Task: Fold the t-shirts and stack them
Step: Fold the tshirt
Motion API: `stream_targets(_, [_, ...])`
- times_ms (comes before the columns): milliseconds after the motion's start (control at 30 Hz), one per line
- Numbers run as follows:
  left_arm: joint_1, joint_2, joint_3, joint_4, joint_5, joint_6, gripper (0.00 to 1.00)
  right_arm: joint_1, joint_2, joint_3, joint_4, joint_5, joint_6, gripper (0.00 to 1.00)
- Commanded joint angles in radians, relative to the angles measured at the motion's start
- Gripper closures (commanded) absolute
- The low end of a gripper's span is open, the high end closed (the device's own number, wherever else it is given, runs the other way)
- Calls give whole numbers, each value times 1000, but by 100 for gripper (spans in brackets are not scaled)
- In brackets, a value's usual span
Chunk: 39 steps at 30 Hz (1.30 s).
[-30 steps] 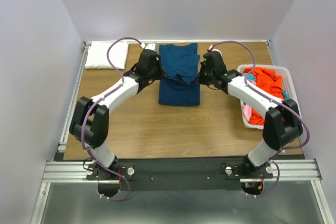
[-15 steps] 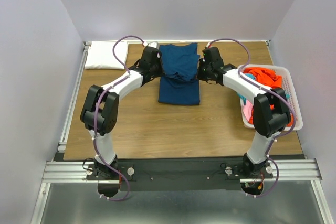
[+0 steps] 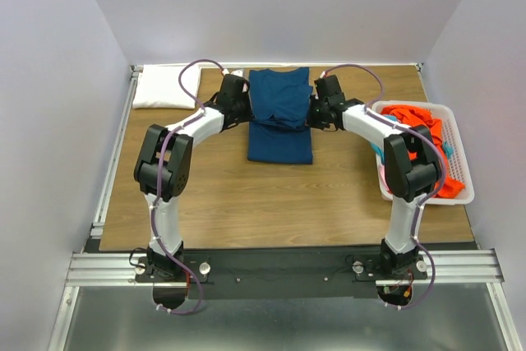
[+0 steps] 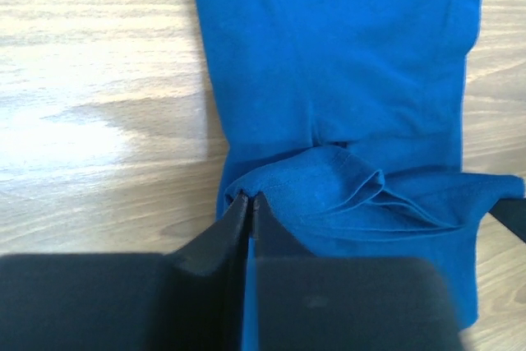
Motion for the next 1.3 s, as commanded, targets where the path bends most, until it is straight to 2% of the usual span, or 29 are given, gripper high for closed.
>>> stream_targets(0, [17,26,21,6,39,28,80,-12,31,35,15,-34,-7,93])
stream_targets(67, [19,23,18,14,51,35,64,-13,32,41,14,-38,-11,85])
stream_targets(100, [20,13,18,14,66,43,59,-13,29,42,14,-44,-17,82])
stream_targets(133, [20,5,15,17,75,46,46,-13,17,45,14,-49,-22,68])
stream_targets(233, [19,-49,-1,21,80,52,30,-13,-21,36,14,-76,-47,57])
stream_targets(267, [19,-67,-22,28,77,52,22,-13,-38,28,15,-84,-48,45])
stream_targets(333, [19,-131,-60,38,65,41,2,-12,-95,-10,15,-107,-54,43])
stream_targets(400, [17,-191,-128,54,65,28,2,-9,-147,-63,18,-132,-53,38])
stream_targets(433, [17,-211,-177,63,66,25,2,-4,-162,-83,21,-139,-53,25])
stream_targets(467, [16,-230,-201,67,72,22,2,0,-176,-100,23,-150,-54,17])
stream_targets(500, [13,-248,-226,67,75,17,2,13,-190,-114,27,-184,-60,0])
stream_targets(633, [10,-378,-367,81,65,-11,2,51,-190,-153,44,-266,-74,0])
stream_targets(767, [8,-493,-530,92,56,-34,2,85,-121,-114,50,-290,-91,0])
stream_targets(967, [8,-575,-653,97,37,-70,2,125,64,100,55,-431,-117,0])
stream_targets(1067, [8,-579,-673,97,48,-81,2,134,217,269,55,-527,-97,0])
stream_targets(1100, [8,-580,-676,98,48,-81,2,134,218,269,55,-527,-97,0])
stream_targets(1267, [8,-563,-677,98,49,-84,2,132,423,519,52,-465,-87,0])
